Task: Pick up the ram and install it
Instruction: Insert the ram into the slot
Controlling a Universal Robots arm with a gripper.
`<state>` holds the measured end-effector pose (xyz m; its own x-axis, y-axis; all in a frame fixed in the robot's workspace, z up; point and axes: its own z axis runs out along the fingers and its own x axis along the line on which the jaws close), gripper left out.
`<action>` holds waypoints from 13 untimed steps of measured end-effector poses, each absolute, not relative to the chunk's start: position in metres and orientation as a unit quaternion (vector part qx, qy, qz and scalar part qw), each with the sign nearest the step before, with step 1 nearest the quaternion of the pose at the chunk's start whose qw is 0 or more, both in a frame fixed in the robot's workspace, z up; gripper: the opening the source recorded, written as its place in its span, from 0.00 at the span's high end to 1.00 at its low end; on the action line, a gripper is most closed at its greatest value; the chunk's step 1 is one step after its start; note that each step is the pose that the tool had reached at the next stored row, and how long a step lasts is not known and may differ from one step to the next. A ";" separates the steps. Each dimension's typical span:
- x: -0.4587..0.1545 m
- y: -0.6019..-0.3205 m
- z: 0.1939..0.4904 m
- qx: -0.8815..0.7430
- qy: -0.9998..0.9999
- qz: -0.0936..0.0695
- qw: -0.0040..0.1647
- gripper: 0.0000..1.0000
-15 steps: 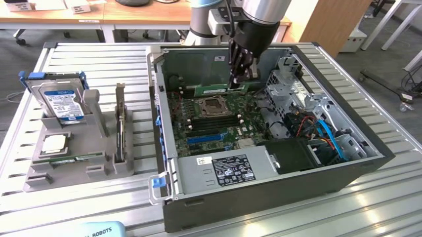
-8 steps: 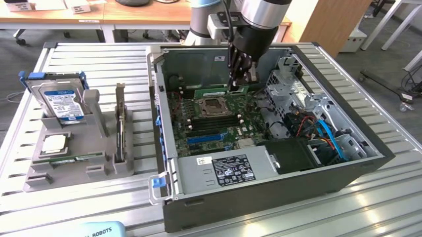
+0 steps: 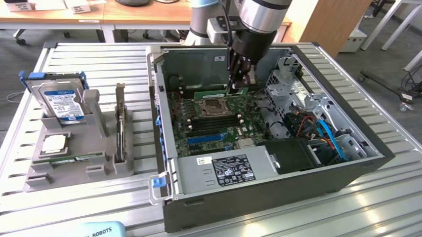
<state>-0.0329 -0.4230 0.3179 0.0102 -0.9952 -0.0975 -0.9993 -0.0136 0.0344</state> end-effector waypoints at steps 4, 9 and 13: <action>-0.033 -0.423 0.315 -0.710 0.702 0.047 0.022 0.88; -0.033 -0.423 0.314 -0.710 0.702 0.047 0.022 0.88; -0.032 -0.423 0.314 -0.710 0.702 0.047 0.022 0.88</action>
